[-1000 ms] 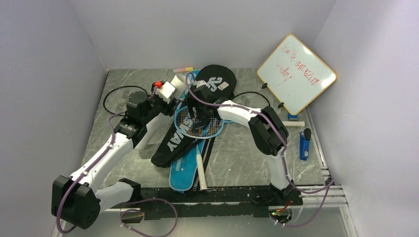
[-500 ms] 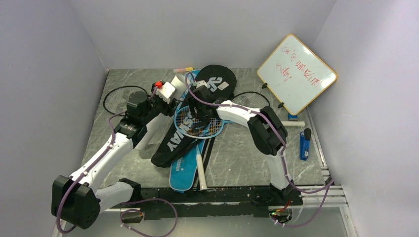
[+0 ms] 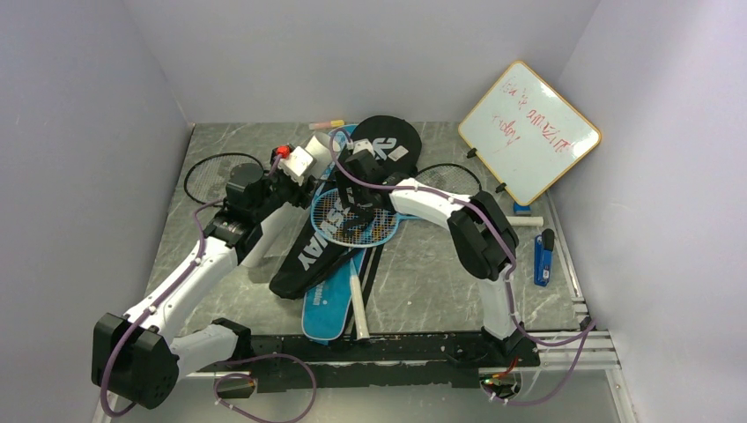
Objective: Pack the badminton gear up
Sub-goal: Pick up the lid from the center of the board.
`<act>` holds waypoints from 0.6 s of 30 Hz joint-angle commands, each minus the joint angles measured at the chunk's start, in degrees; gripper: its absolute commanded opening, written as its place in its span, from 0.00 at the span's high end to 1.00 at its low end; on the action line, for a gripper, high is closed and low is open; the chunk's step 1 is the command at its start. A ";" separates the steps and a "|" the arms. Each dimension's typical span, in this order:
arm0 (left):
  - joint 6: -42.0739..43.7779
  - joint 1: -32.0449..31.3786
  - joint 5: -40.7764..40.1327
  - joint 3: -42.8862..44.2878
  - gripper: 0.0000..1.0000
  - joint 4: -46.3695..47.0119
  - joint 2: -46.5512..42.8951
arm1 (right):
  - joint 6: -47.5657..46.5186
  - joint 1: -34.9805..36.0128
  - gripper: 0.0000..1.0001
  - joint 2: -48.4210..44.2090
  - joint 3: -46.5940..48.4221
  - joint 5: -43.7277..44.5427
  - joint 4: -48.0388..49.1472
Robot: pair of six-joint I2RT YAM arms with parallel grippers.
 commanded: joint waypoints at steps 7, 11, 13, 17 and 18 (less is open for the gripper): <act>0.77 -0.05 1.80 0.77 0.50 2.97 -1.44 | 2.19 -2.06 0.07 -1.01 0.27 -1.57 0.47; 0.86 -0.01 1.75 0.69 0.50 2.97 -1.49 | 2.68 -2.37 0.07 0.11 0.97 -1.68 -0.18; 0.86 0.01 1.79 0.69 0.50 2.97 -1.56 | 2.77 -2.60 0.07 0.43 0.93 -1.93 -0.10; 0.86 0.03 1.84 0.77 0.50 2.97 -1.45 | 2.93 -2.77 0.09 1.08 0.87 -2.51 -0.06; 0.86 0.03 1.87 0.77 0.50 2.97 -1.37 | 2.94 -2.89 0.10 1.11 0.85 -2.56 -0.02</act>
